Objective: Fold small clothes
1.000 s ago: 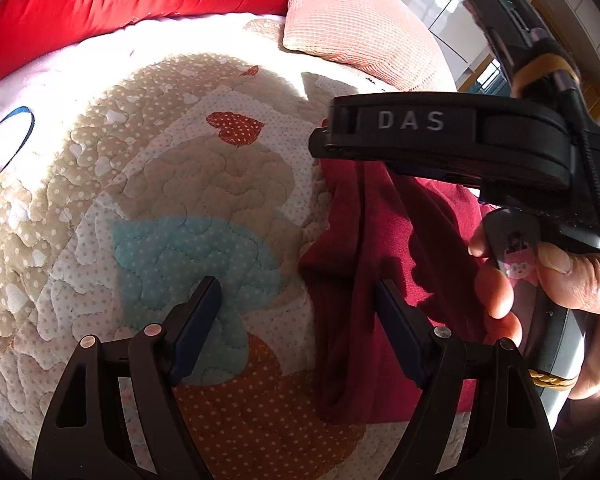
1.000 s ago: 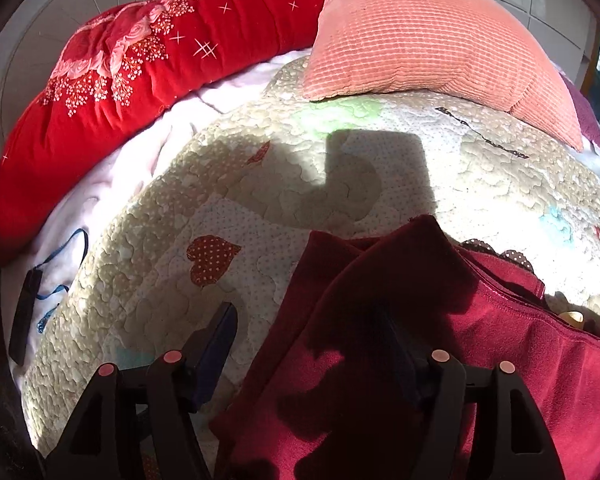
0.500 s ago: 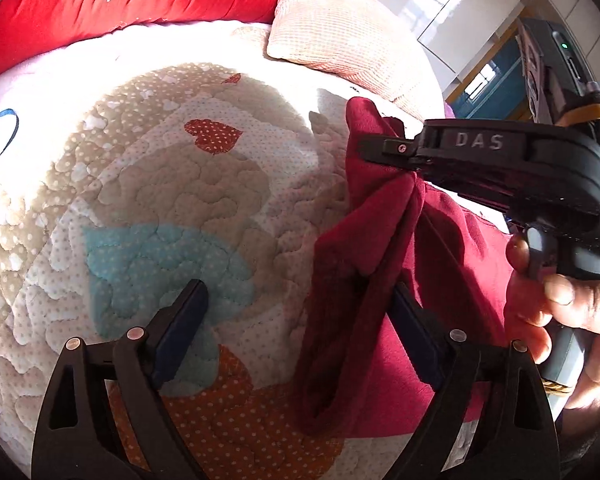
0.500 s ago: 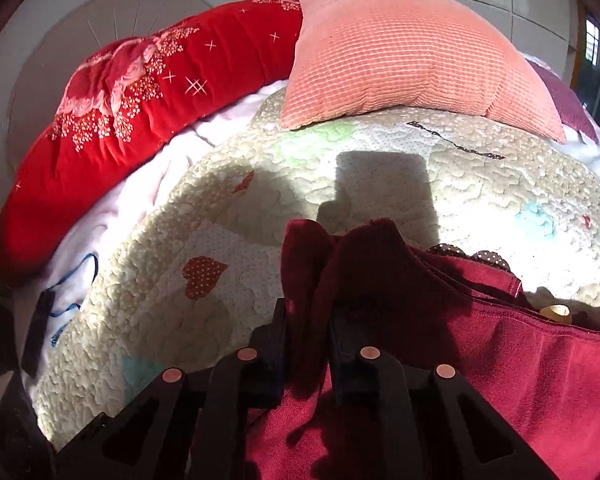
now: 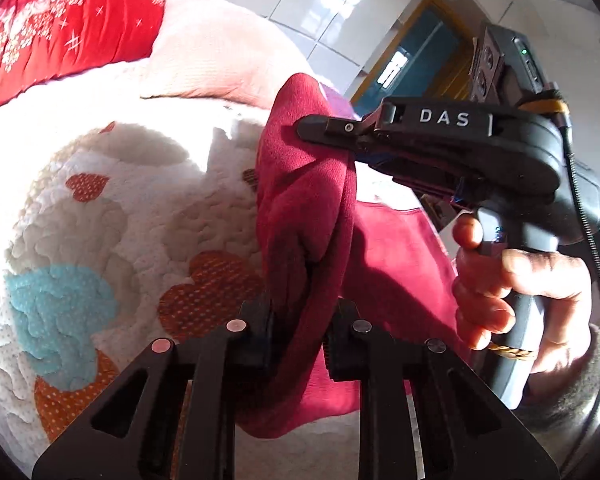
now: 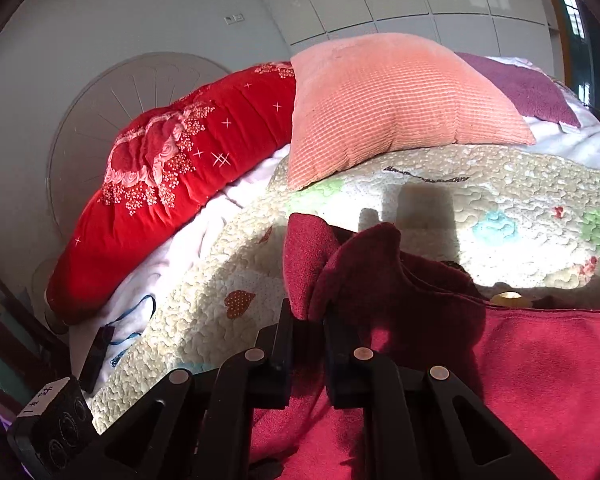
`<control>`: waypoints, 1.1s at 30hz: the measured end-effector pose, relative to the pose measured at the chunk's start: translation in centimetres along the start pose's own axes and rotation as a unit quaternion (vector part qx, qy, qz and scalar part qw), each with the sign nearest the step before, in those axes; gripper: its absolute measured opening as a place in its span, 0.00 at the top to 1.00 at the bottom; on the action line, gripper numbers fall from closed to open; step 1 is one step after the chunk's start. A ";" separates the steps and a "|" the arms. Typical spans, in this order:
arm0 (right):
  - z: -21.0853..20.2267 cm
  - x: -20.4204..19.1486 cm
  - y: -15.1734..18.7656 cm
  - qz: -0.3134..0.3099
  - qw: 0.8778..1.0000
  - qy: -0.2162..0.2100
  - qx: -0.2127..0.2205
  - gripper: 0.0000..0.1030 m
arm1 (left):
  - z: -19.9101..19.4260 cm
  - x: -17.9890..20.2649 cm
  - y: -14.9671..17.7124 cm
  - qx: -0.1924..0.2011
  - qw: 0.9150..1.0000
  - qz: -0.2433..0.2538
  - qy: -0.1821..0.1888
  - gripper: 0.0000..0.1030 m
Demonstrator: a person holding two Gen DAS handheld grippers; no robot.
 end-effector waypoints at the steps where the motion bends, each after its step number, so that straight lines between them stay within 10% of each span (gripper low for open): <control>1: -1.6 0.6 -0.2 0.000 1.000 -0.001 0.007 0.89 | -0.2 1.5 -0.3 0.002 1.000 0.013 0.006 0.84; 10: -13.0 11.1 -0.4 0.037 0.996 0.050 0.069 0.89 | 5.4 15.6 -1.8 -0.048 0.990 0.113 0.068 0.84; 18: -10.5 24.3 5.3 0.123 0.980 0.158 0.011 0.89 | 14.6 19.8 3.4 -0.157 0.977 0.114 0.084 0.83; 22: -13.1 24.4 5.5 0.136 0.979 0.146 0.038 0.82 | 12.7 19.6 2.7 -0.155 0.973 0.156 0.072 0.75; 27: -17.4 20.6 7.7 0.133 0.986 0.085 0.048 0.47 | 6.8 17.8 1.9 -0.086 0.983 0.159 0.045 0.36; 33: -16.0 18.8 12.9 0.169 0.984 0.050 0.001 0.43 | 6.2 12.2 2.9 -0.086 0.984 0.150 -0.034 0.34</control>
Point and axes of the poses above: each gripper's, at about its wrist camera, not at the fingertips, and z roughly the way its jaws point, x to its right, y to its underside, the point moved 7 cm from there along z, roughly the way its jaws point, and after that the axes turned 7 degrees about z, right-handed, at the moved point
